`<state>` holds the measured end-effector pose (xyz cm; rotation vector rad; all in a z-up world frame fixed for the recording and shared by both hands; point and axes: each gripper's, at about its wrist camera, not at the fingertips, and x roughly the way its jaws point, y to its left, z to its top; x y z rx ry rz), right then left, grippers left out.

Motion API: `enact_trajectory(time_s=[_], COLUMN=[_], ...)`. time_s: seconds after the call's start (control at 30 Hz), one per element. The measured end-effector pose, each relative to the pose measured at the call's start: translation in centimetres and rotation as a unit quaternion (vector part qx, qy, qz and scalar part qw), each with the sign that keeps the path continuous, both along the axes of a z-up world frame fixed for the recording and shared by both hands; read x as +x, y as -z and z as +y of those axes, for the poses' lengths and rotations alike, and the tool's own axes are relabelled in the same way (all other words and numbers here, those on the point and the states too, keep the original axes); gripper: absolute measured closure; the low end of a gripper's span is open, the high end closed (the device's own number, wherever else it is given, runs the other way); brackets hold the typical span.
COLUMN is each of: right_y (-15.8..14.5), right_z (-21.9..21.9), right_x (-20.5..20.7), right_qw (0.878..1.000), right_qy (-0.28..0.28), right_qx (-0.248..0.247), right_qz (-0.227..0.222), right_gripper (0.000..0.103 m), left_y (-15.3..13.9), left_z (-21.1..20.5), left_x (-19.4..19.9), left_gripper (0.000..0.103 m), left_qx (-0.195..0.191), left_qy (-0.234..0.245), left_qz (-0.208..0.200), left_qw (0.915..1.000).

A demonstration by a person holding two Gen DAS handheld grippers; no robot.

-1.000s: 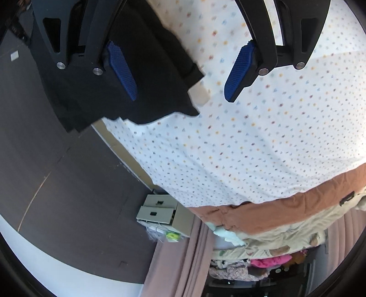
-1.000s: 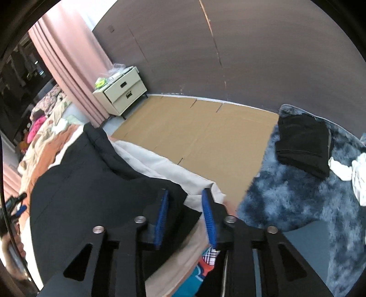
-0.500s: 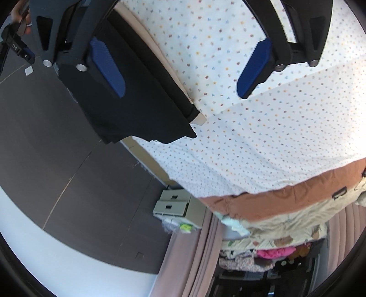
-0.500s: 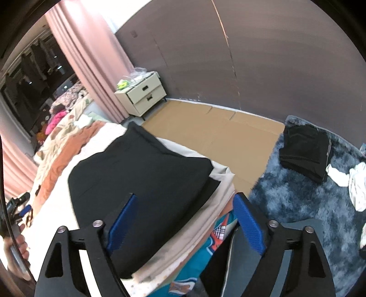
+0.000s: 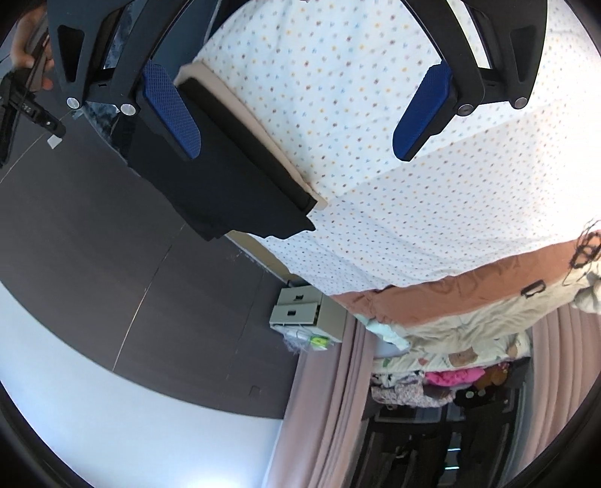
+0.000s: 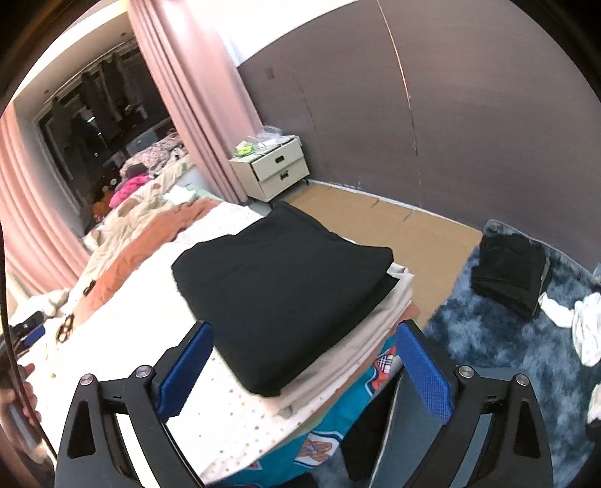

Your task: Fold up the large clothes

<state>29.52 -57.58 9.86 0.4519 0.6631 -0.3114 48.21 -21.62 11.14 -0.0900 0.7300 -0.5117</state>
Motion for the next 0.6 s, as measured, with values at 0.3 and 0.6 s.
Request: enact_trajectory(time_s=[0.3,0.6], right_y=[-2.8,-4.9], right_z=[4.7,9.2], right_x=[-3.6,-7.5], right_qw=[0.999,0.996], right_qy=[-0.027,-0.066], right_qx=[-0.016,-0.040], right_qz=[-0.018,-0.044], right_gripper=[0.006,0.006], left_y=[-1.9,-2.5], left_z=[6.5,10.6], left_x=[-6.8,-14.0], left_gripper=[0.000,0.000], left_qx=[-0.018,-0.015], left_qy=[-0.031,-0.055], left_qz=[-0.030,-0.062], left_qw=[0.9989,0.9965])
